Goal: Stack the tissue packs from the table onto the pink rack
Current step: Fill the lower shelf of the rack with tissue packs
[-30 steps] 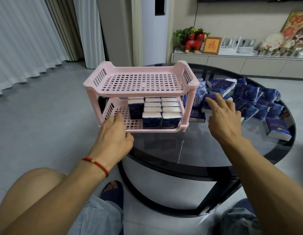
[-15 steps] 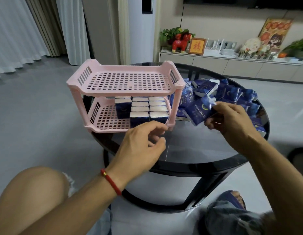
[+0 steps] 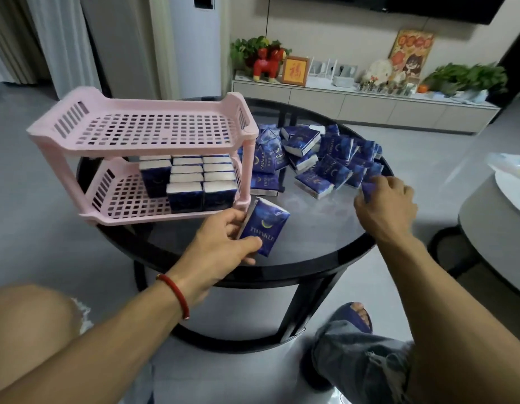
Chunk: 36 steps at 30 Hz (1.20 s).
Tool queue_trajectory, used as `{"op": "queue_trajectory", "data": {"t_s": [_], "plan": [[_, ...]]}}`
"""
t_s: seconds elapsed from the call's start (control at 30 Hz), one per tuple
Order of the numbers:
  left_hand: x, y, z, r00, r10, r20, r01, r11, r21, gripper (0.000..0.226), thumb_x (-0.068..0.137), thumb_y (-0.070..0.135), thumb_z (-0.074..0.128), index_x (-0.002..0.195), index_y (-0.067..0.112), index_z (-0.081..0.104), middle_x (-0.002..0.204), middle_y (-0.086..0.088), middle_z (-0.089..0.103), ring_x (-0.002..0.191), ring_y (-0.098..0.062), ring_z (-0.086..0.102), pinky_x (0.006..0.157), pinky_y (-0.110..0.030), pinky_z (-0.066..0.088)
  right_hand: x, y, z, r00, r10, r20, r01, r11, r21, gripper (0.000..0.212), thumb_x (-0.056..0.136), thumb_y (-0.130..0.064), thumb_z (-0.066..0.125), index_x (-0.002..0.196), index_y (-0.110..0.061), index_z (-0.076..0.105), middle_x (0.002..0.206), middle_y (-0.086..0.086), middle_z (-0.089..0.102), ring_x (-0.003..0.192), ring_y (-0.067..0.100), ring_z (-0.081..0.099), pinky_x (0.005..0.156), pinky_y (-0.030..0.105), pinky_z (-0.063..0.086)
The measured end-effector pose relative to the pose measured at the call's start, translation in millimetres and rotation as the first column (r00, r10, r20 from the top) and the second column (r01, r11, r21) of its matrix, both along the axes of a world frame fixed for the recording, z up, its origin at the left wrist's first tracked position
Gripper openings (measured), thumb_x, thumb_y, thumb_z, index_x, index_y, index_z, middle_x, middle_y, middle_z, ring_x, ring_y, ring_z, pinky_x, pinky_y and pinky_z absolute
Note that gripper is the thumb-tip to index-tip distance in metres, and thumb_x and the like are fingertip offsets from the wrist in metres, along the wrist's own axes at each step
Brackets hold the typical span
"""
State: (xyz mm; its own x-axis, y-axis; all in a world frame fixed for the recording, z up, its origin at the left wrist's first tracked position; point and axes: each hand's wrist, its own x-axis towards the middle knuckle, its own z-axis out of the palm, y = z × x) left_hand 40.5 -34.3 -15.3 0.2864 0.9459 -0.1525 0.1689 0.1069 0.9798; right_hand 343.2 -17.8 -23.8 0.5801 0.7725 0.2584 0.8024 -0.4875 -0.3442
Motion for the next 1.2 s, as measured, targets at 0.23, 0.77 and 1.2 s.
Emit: {"op": "queue_trajectory", "data": {"t_s": [0.23,0.77,1.2], "plan": [[4.4,-1.1,-3.4,0.999,-0.007,0.043,0.008,1.000,-0.021,0.030,0.088,-0.006,0.068,0.112,0.011,0.065,0.095,-0.005,0.079,0.084,-0.019,0.076,0.077,-0.040,0.064,24.4,-5.0,-5.0,0.991,0.044,-0.127,-0.043,0.999,0.012,0.026,0.089,-0.014,0.053,0.104,-0.019,0.074,0.114,0.019,0.069,0.102,0.042,0.061,0.084,0.040,0.049],[0.6,-0.4,-1.5,0.995,0.025,0.094,-0.028,0.999,0.039,0.062,0.089,-0.009,0.066,0.140,0.025,0.053,0.109,-0.001,0.075,0.092,-0.022,0.076,0.075,-0.037,0.063,-13.8,-15.7,23.5,0.859,0.380,-0.345,-0.325,0.923,0.207,0.027,0.105,-0.015,0.048,0.107,-0.013,0.075,0.083,0.004,0.070,0.077,0.024,0.062,0.068,0.038,0.050],[-7.6,-15.1,-17.5,0.993,0.116,-0.027,-0.107,0.969,0.222,0.057,0.085,-0.006,0.064,0.132,0.026,0.059,0.108,0.000,0.072,0.085,-0.014,0.076,0.070,-0.039,0.065,-114.6,-53.3,22.0,0.611,0.695,-0.379,-0.766,0.640,-0.062,0.013,0.101,-0.028,0.059,0.103,-0.021,0.070,0.091,-0.005,0.072,0.082,0.012,0.067,0.081,0.040,0.057]]}}
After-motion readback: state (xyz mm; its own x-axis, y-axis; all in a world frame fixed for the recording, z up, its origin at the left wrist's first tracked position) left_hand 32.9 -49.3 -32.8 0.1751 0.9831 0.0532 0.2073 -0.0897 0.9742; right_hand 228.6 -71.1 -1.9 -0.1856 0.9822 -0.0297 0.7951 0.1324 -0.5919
